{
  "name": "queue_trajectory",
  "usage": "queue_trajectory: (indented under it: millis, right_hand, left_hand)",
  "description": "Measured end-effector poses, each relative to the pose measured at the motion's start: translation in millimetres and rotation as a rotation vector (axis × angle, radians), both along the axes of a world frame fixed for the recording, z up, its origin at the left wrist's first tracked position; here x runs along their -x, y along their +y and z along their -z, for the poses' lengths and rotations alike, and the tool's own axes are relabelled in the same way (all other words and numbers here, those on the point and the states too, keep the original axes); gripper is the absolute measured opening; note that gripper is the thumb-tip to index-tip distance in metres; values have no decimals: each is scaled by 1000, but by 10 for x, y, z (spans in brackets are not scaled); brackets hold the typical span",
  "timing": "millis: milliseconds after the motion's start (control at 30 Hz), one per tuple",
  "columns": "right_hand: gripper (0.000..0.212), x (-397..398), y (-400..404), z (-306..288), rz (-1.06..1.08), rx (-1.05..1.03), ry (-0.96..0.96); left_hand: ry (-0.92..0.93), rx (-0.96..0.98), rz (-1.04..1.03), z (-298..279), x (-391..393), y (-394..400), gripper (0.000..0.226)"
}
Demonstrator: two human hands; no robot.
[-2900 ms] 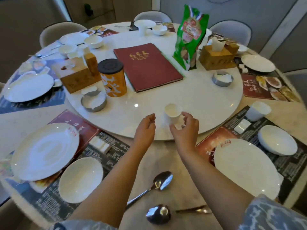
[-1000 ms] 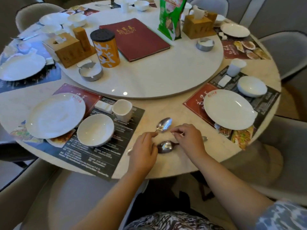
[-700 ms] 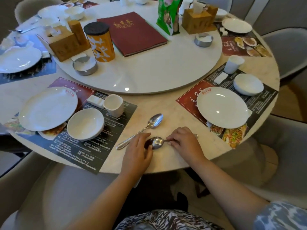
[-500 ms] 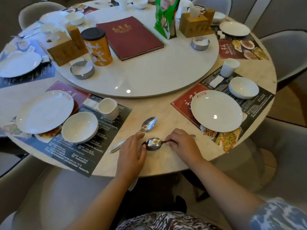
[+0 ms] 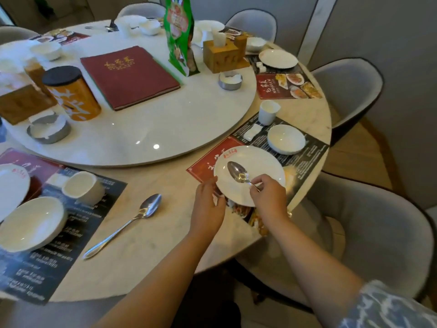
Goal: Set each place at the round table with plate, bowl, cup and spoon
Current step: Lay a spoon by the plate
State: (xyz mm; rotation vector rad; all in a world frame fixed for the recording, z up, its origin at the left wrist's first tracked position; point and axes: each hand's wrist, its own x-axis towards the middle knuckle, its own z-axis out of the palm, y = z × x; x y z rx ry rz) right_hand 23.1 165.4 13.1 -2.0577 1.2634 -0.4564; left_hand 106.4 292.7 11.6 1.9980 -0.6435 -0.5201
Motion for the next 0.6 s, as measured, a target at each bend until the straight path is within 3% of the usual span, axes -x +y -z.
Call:
queue_trajectory:
  millis: [133, 300, 600]
  right_hand:
    - [12, -15, -154, 105, -13, 44, 73]
    - [13, -21, -194, 185, -39, 71, 70]
    - [13, -13, -161, 229, -36, 132, 44]
  left_hand:
    - [109, 0, -103, 83, 134, -214, 55]
    - [64, 50, -137, 101, 198, -269, 48]
    - [46, -26, -112, 121, 170, -219, 48]
